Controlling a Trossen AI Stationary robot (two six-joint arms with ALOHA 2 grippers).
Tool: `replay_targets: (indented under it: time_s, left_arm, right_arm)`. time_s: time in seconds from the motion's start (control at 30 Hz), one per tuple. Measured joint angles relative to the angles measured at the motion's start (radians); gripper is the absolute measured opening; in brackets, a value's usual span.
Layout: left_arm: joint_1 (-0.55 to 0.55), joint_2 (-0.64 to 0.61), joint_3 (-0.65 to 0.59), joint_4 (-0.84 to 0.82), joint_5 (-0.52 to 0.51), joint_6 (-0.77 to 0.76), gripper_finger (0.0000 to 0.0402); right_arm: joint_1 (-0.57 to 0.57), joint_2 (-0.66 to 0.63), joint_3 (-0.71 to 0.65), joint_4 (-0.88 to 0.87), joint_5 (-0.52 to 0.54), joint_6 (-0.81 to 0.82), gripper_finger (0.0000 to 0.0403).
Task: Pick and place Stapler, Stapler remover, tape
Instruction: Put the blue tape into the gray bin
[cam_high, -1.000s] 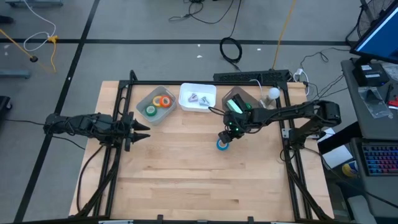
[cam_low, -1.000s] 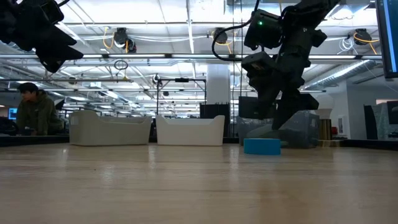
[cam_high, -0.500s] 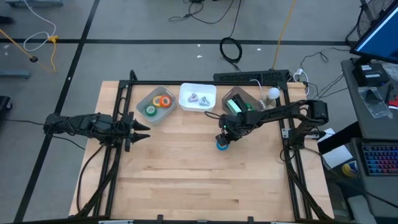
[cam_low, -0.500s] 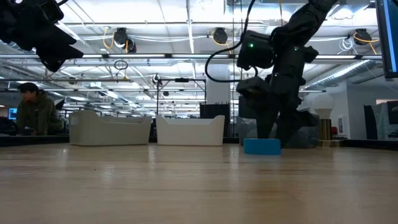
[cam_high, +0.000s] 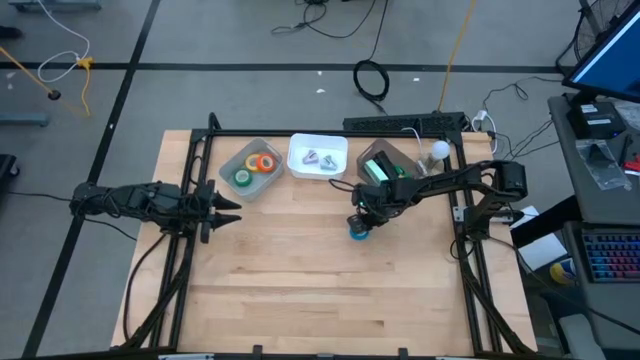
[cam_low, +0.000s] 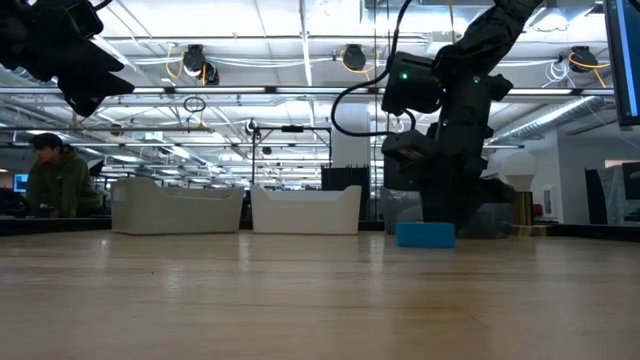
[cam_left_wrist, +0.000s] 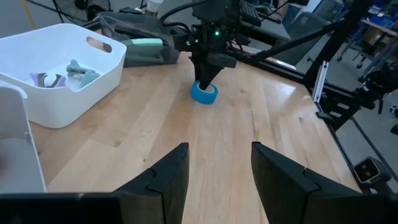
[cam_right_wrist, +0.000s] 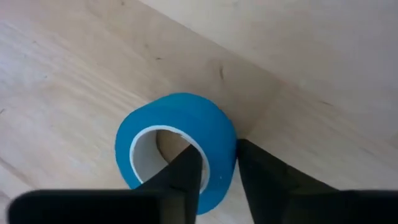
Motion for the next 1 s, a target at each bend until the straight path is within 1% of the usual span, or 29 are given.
replay_targets:
  time_s: [0.13,0.23,0.33,0.43,0.57,0.73,0.9,1.0]
  left_arm:
    - [0.000,0.000,0.000,0.000,-0.001,-0.005,0.0173]
    - [0.000,0.000,0.000,0.001,-0.001,-0.039,0.0173]
    - [0.000,0.000,0.000,0.001,-0.001,-0.074,0.0173]
    - [0.000,0.000,0.000,0.003,-0.001,-0.092,0.0173]
    - [0.000,0.000,0.000,0.060,-0.002,-0.158,0.0173]
    - [0.000,0.000,0.000,0.202,-0.003,-0.193,0.0173]
    - [0.000,0.015,0.000,0.328,-0.011,-0.244,0.0173]
    - [0.000,0.063,0.001,0.408,0.001,-0.275,0.0173]
  right_arm:
    - [0.000,0.000,0.000,-0.004,0.000,0.015,0.0062]
    - [0.000,-0.001,-0.001,-0.004,0.000,0.015,0.0041]
    - [0.000,-0.020,-0.004,0.003,-0.005,0.016,0.0037]
    - [0.003,-0.058,-0.005,0.038,-0.040,0.016,0.0040]
    - [0.008,-0.126,-0.004,0.166,-0.056,0.016,0.0041]
    - [0.028,-0.189,-0.004,0.428,-0.057,0.015,0.0036]
    - [0.045,-0.197,-0.002,0.713,-0.056,0.015,0.0036]
    - [0.054,-0.191,-0.002,0.840,-0.056,0.008,0.0036]
